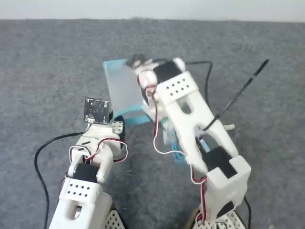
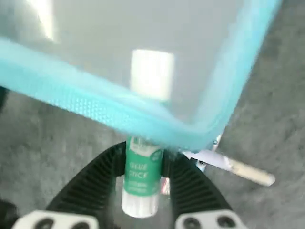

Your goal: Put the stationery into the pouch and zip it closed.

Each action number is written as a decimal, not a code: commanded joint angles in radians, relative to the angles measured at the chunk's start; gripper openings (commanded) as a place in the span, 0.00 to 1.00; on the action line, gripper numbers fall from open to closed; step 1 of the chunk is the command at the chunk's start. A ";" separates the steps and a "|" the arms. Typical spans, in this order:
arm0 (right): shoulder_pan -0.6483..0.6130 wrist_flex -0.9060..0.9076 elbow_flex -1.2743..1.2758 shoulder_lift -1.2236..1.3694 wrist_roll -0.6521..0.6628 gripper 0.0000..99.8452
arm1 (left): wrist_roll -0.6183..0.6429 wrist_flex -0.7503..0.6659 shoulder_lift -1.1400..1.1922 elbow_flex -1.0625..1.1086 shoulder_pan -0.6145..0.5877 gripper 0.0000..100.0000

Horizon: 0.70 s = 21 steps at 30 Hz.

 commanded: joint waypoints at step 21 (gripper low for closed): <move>0.033 0.039 -0.002 -0.288 0.117 0.31 | -0.017 -0.040 -0.020 -0.013 0.014 0.01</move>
